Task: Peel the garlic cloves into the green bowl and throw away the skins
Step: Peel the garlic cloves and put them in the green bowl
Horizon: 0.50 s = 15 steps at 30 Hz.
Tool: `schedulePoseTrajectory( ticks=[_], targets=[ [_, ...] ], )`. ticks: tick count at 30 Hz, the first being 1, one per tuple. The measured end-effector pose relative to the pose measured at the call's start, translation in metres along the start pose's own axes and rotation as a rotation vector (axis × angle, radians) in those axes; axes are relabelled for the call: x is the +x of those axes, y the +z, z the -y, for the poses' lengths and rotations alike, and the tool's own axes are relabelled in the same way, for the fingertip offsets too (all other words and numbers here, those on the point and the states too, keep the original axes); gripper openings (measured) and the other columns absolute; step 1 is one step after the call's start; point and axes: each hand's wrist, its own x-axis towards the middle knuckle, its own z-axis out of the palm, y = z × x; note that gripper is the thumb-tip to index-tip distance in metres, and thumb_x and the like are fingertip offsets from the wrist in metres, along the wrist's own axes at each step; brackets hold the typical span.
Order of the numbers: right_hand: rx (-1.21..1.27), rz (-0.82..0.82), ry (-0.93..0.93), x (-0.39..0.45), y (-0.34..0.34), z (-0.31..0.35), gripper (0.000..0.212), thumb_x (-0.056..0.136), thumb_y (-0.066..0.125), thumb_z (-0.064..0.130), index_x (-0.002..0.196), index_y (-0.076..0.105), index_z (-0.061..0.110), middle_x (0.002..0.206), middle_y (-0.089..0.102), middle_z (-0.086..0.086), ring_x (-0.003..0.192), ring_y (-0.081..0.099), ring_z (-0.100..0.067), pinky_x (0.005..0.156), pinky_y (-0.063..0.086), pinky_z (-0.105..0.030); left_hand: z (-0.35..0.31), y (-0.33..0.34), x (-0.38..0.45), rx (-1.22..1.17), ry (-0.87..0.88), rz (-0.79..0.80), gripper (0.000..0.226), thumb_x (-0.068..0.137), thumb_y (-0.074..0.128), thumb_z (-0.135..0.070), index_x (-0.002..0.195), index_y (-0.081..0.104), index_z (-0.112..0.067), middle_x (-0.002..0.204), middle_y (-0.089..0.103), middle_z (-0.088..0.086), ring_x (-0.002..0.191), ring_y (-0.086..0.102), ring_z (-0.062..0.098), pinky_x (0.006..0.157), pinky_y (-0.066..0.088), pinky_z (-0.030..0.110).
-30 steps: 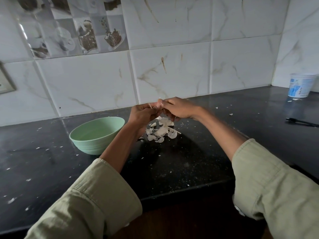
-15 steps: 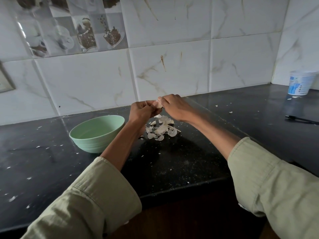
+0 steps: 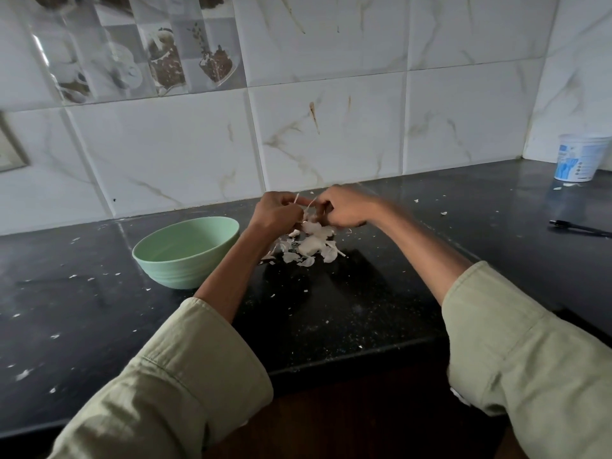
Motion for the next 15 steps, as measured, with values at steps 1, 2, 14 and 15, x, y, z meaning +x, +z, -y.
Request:
schedulePoseTrajectory(
  ticks=[1, 2, 14, 15],
  targets=[
    [0.023, -0.03, -0.019, -0.001, -0.005, -0.001, 0.011, 0.096, 0.065, 0.004, 0.101, 0.068, 0.012, 0.082, 0.064, -0.001, 0.06, 0.054, -0.01, 0.043, 0.038, -0.014, -0.002, -0.002, -0.001, -0.01, -0.008, -0.001, 0.032, 0.088, 0.054, 0.003, 0.101, 0.081, -0.007, 0.069, 0.073, 0.004, 0.061, 0.07, 0.013, 0.059, 0.053, 0.025],
    [0.054, -0.072, -0.039, 0.0, -0.008, -0.002, 0.012, 0.095, 0.069, 0.005, 0.101, 0.068, 0.016, 0.085, 0.065, 0.001, 0.063, 0.056, -0.01, 0.048, 0.041, -0.015, -0.004, -0.004, -0.002, -0.005, -0.017, 0.01, 0.027, 0.09, 0.055, 0.0, 0.102, 0.079, -0.001, 0.073, 0.076, 0.006, 0.067, 0.073, 0.015, 0.06, 0.052, 0.025],
    [-0.062, 0.276, -0.255, 0.001, -0.007, 0.004, 0.037, 0.079, 0.088, 0.044, 0.106, 0.072, 0.024, 0.102, 0.074, -0.007, 0.087, 0.068, -0.024, 0.072, 0.048, -0.032, -0.001, -0.009, 0.0, 0.121, -0.092, 0.022, 0.03, 0.092, 0.047, -0.013, 0.086, 0.076, -0.006, 0.077, 0.078, 0.013, 0.058, 0.07, 0.02, 0.05, 0.046, 0.021],
    [-0.092, 0.254, -0.249, 0.003, -0.005, 0.001, 0.037, 0.079, 0.088, 0.042, 0.108, 0.072, 0.025, 0.105, 0.073, -0.007, 0.094, 0.068, -0.028, 0.075, 0.048, -0.033, 0.002, -0.007, 0.003, 0.138, -0.072, 0.026, 0.027, 0.094, 0.052, -0.013, 0.086, 0.076, -0.006, 0.077, 0.078, 0.012, 0.058, 0.07, 0.019, 0.049, 0.046, 0.021]
  ],
)
